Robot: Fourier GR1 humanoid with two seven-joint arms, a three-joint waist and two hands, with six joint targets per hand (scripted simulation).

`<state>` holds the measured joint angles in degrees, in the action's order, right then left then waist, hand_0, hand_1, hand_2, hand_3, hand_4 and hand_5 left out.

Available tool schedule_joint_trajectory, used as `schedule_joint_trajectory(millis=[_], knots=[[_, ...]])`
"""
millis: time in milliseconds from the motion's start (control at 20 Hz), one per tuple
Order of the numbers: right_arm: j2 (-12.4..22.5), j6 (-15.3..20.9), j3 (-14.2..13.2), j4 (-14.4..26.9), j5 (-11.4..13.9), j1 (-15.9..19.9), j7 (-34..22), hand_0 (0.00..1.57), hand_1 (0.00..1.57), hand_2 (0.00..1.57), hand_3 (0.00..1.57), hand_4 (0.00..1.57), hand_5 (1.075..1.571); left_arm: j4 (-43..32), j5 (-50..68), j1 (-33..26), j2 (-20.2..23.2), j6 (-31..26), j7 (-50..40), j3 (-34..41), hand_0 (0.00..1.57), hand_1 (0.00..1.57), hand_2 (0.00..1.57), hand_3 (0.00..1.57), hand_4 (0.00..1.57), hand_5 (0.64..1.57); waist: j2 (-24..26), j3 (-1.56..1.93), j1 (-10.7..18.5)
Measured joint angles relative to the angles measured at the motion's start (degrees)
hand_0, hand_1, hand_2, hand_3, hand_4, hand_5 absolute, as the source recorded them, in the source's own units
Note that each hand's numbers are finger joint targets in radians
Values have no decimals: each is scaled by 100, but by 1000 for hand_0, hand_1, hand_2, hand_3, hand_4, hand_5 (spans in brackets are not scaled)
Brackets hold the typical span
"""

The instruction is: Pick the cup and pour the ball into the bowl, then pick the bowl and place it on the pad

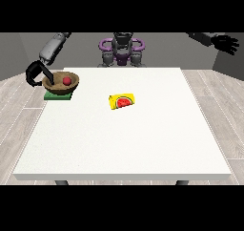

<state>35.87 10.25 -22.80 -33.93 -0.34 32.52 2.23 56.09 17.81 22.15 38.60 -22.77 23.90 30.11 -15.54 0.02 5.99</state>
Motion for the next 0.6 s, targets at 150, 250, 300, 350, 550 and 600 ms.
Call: schedule_joint_trajectory(millis=[150, 250, 300, 350, 550, 600], knots=[[49, -134, 14, 145, -14, 88, -66, 0, 0, 184, 118, 0, 1392, 16, 21, -34, 20, -31, -65, -19, 0, 0, 0, 0, 1178, 1550, 84, 0, 37], [92, -239, 38, 194, -22, 163, -165, 0, 0, 0, 119, 0, 1369, 87, -17, -56, -66, 47, -148, -102, 0, 0, 0, 0, 1078, 1567, 211, 1, 20], [103, -259, 52, 253, -9, 191, -214, 0, 0, 0, 0, 0, 1361, 235, -49, -48, -147, 118, -280, -206, 0, 0, 0, 0, 1007, 1569, 311, 2, 27], [159, -294, 39, 319, -9, 215, -228, 0, 0, 0, 0, 0, 1359, 415, -62, -37, -281, 190, -383, -317, 0, 0, 0, 0, 902, 1559, 378, 5, 40], [180, -498, 268, 315, 125, 356, -629, 0, 0, 0, 0, 416, 1383, 791, -236, -69, -800, 518, -909, -808, 0, 0, 0, 0, 902, 1559, 1087, 3, -41], [128, -565, 319, 244, 118, 431, -750, 0, 0, 0, 0, 476, 1434, 782, -301, -139, -904, 572, -964, -899, 0, 0, 0, 0, 902, 1559, 1312, 0, -76]])
